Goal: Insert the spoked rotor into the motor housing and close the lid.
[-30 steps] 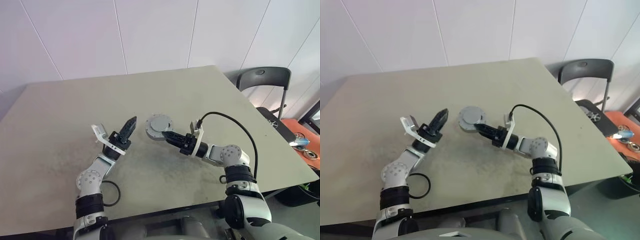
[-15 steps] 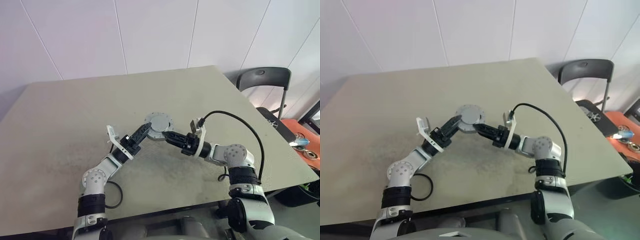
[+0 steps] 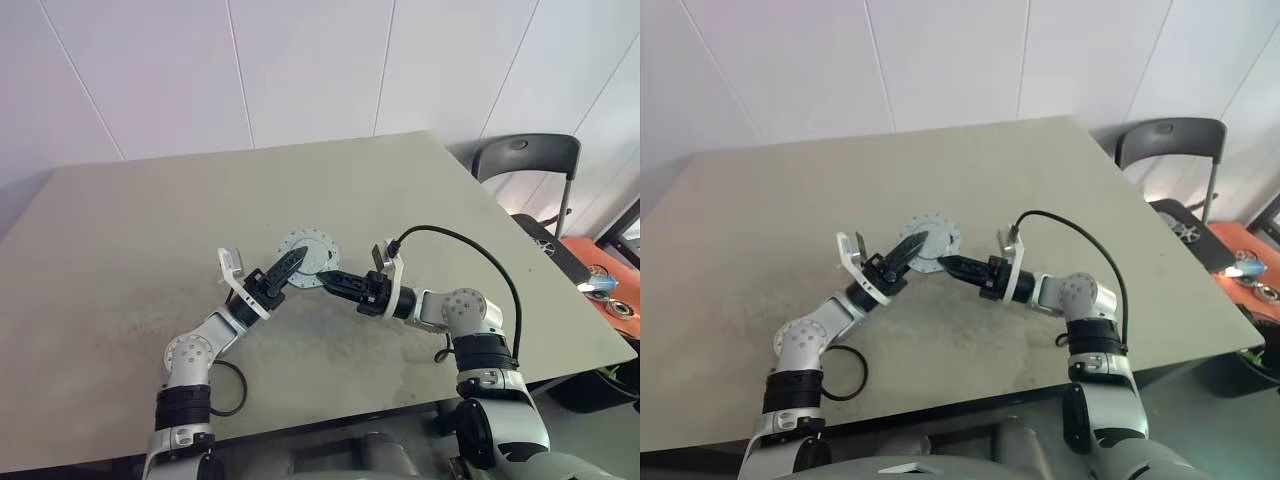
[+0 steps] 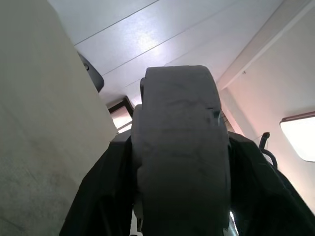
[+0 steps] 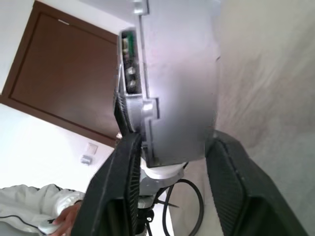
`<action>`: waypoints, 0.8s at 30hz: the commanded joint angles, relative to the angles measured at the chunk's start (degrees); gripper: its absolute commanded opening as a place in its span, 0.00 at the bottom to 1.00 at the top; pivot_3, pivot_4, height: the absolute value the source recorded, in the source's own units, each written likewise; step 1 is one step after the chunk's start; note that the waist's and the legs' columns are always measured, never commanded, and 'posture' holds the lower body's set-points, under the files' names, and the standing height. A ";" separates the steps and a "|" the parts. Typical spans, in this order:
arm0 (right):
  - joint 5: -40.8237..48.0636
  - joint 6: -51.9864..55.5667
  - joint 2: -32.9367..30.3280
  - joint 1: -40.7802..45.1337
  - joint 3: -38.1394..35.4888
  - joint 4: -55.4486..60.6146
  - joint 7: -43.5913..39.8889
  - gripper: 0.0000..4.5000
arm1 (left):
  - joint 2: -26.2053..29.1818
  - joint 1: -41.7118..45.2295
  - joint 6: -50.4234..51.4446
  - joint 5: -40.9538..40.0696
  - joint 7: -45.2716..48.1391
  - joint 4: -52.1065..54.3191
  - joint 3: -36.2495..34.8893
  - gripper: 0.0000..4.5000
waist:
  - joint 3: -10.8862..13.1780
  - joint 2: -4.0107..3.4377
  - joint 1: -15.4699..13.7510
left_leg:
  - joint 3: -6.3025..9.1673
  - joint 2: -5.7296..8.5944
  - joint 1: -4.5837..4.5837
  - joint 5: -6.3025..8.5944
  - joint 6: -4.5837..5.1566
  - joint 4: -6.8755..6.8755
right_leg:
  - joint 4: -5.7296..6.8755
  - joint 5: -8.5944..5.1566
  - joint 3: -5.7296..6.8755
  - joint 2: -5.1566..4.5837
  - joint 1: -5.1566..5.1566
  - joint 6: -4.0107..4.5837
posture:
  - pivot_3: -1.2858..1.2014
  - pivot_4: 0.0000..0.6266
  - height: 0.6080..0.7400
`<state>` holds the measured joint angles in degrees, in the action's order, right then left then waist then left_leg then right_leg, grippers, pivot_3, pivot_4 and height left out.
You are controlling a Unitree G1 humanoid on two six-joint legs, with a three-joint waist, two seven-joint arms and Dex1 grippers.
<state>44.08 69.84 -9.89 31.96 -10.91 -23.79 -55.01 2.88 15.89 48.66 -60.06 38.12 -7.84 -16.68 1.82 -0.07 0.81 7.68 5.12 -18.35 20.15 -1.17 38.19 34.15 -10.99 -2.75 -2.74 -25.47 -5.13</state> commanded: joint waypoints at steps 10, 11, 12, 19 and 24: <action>0.15 -6.10 -0.20 0.75 2.35 2.44 -1.63 0.54 | 0.22 -1.33 -0.10 -1.46 0.63 3.12 0.17 0.47 | 0.00 0.01 -0.16 | -0.02 0.02 0.01 0.00 0.00 0.05 | 0.01 0.04 -0.01 -0.01 0.03 0.05 | 0.52 0.00 1.00; -0.10 -6.52 -0.17 0.93 2.27 2.12 -1.07 0.63 | -0.13 -1.24 -0.65 -1.70 0.28 2.88 -0.33 0.47 | -0.01 0.01 -0.16 | -0.02 0.01 0.01 -0.01 0.00 0.05 | 0.02 0.04 -0.01 0.00 0.03 0.07 | 0.52 0.00 1.00; -0.61 -7.22 -0.09 1.20 2.22 1.54 -0.34 0.70 | -0.64 -0.93 -1.67 -1.99 -0.40 2.26 -1.35 0.47 | 0.00 0.01 -0.16 | -0.02 0.01 0.02 -0.01 -0.01 0.05 | 0.02 0.05 -0.01 0.00 0.03 0.07 | 0.52 0.00 1.00; -0.34 -8.63 -0.51 2.07 1.60 -0.22 -0.40 0.77 | -3.56 5.99 -14.09 -7.35 -12.53 -9.89 -16.73 0.47 | -0.01 0.03 0.01 | -0.02 -0.07 0.04 -0.06 -0.10 0.05 | 0.02 0.14 -0.01 0.06 0.02 0.21 | 0.52 0.00 1.00; -0.08 -9.28 -0.81 2.04 1.69 0.05 -0.95 0.77 | -1.73 9.16 -36.85 2.30 -20.59 -16.57 -24.03 0.47 | -0.03 0.06 -0.10 | -0.03 -0.14 0.06 -0.12 -0.21 0.03 | 0.01 0.19 -0.01 0.09 0.01 0.28 | 0.52 0.00 1.00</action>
<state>43.02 61.26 -10.57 32.47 -8.74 -24.50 -55.01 -0.16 23.22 19.02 -60.20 19.08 -24.47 -38.72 1.80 -0.01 0.71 7.64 4.99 -18.29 20.02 -1.39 38.22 34.15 -10.79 -2.76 -2.65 -25.46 -4.85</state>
